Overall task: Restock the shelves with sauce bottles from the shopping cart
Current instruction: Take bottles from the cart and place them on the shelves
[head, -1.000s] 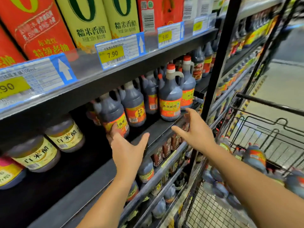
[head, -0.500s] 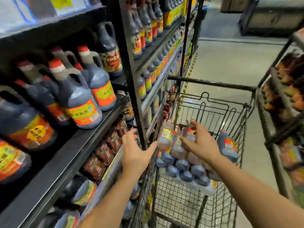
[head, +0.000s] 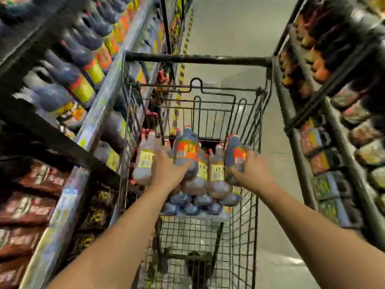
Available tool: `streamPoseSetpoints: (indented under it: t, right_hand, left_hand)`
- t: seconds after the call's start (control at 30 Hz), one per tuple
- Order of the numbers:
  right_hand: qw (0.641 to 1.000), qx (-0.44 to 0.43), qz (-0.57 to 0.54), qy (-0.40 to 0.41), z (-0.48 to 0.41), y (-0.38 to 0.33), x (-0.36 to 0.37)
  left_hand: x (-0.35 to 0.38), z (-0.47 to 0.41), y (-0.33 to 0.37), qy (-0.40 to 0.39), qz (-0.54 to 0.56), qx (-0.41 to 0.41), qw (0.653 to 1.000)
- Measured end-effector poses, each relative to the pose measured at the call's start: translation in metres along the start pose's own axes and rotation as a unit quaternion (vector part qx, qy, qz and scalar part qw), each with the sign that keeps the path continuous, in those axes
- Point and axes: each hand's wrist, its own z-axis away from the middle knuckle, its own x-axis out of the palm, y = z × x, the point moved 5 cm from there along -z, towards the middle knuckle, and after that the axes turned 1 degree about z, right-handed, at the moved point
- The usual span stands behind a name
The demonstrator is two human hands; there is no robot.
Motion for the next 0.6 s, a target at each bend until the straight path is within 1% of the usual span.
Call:
streamPoseSetpoints:
  t: [0.07, 0.1, 0.17, 0.23, 0.37, 0.47, 0.6]
  right_hand:
    - [0.997, -0.017, 0.071, 0.0, -0.009, 0.003, 0.009]
    - [0.996, -0.02, 0.086, -0.005, -0.011, 0.003, 0.014]
    - [0.996, -0.002, 0.087, -0.022, -0.017, 0.008, 0.026]
    - [0.994, 0.012, 0.103, -0.029, -0.018, 0.01, 0.037]
    - [0.991, 0.008, 0.135, -0.002, -0.015, 0.015, 0.048]
    - [0.99, 0.002, 0.143, 0.008, -0.014, 0.018, 0.052]
    - [0.99, 0.026, 0.136, -0.001, -0.014, 0.015, 0.053]
  left_hand:
    - [0.019, -0.021, 0.003, -0.03, 0.003, -0.012, 0.999]
    - [0.024, -0.029, 0.004, -0.04, -0.008, -0.018, 0.999]
    - [0.036, -0.047, 0.009, -0.048, -0.047, -0.034, 0.997]
    - [0.047, -0.062, 0.011, -0.072, -0.076, -0.06, 0.993]
    - [0.065, -0.087, 0.008, -0.137, -0.151, -0.134, 0.97]
    - [0.074, -0.095, 0.008, -0.14, -0.181, -0.155, 0.961]
    - [0.076, -0.098, 0.003, -0.118, -0.224, -0.141, 0.957]
